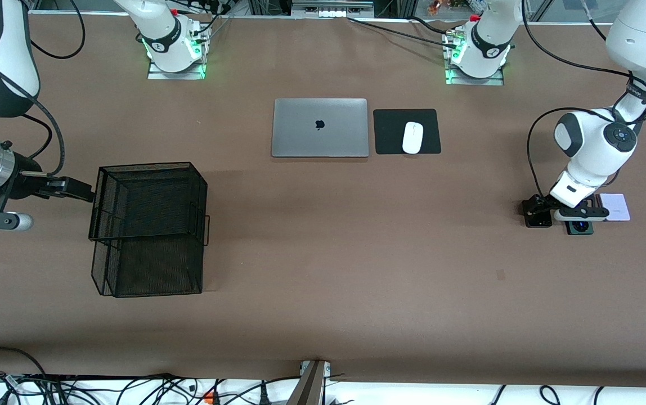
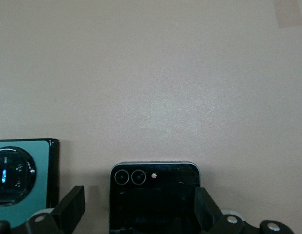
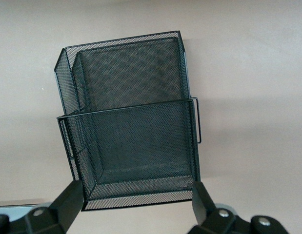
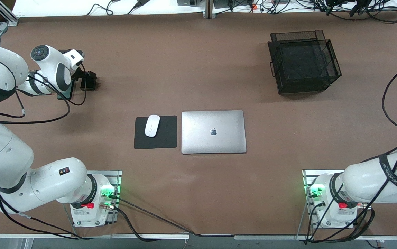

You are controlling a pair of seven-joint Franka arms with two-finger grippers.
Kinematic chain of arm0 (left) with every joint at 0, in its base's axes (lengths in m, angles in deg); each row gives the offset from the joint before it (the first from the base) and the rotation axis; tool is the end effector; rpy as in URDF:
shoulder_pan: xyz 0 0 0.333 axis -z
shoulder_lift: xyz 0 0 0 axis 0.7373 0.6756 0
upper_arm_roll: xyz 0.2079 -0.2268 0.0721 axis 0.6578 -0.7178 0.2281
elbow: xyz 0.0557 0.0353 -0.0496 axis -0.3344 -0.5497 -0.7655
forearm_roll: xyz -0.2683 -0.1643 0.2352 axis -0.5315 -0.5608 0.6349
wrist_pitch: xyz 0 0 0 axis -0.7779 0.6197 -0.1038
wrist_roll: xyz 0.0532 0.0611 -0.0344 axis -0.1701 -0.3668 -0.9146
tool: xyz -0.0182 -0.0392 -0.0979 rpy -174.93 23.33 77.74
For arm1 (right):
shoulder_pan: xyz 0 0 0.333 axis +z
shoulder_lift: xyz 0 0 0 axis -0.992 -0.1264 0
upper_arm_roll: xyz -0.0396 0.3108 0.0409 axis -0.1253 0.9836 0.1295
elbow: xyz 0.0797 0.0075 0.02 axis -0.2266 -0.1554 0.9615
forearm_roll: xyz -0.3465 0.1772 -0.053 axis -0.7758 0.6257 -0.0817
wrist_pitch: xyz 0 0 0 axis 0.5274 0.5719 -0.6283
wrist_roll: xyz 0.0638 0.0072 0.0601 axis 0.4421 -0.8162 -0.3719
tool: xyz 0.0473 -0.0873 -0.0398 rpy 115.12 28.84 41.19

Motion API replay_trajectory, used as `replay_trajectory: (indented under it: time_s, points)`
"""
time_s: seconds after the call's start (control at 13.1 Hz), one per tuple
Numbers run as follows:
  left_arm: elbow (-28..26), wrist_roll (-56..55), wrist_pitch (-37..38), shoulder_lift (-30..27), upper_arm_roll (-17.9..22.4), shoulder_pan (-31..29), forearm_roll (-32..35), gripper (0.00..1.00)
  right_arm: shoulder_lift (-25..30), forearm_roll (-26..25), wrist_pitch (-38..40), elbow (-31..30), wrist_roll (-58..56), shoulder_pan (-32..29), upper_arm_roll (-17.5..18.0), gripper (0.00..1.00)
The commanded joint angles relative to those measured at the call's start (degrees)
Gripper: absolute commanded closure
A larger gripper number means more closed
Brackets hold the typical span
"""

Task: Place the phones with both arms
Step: 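Lift the flip phone with the left gripper and carry it toward the laptop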

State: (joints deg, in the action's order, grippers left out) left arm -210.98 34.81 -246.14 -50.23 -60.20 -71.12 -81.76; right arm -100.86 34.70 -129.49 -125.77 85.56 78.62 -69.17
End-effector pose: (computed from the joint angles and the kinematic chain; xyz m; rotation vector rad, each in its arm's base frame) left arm 0.5255 0.1301 0.1698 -3.0940 -0.0067 -0.3856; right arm 0.6498 0.0168 0.5194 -3.1229 0.1211 0.1014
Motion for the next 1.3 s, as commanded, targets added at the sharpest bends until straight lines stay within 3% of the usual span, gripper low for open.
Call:
replay_trajectory:
  time_s: [0.0,0.53,0.61,0.84,0.99,1.07,1.22]
  points:
    - [0.19,-0.71,-0.21,0.22,-0.25,0.24,0.87,0.00,1.33,0.87,0.07,-1.20,-0.70,-0.63,0.35,0.01]
    - [0.11,-2.82,-2.13,2.23,-0.69,0.33,0.87,0.00,1.33,0.87,0.07,-1.11,-0.70,-0.63,0.26,0.01]
    - [0.19,-2.82,-2.14,2.68,-0.69,0.33,0.78,0.04,1.33,0.87,0.07,-1.11,-0.79,-0.63,0.26,0.01]
    - [0.37,-3.00,-2.14,3.47,-0.69,0.06,0.87,0.34,1.33,0.87,0.16,-1.11,-0.79,-0.63,0.26,0.01]
    - [0.89,-3.09,-1.88,3.56,-0.69,0.06,0.87,0.68,1.33,0.87,0.25,-1.11,-0.79,-0.63,0.26,0.01]
    - [1.16,-3.09,-1.53,3.39,-0.69,0.06,0.87,0.80,1.33,0.87,0.16,-1.11,-0.79,-0.63,0.26,0.01]
    - [3.69,-3.17,3.36,2.51,-0.95,0.59,0.87,0.89,1.33,0.87,-0.19,-1.11,-0.35,-0.63,0.35,0.01]
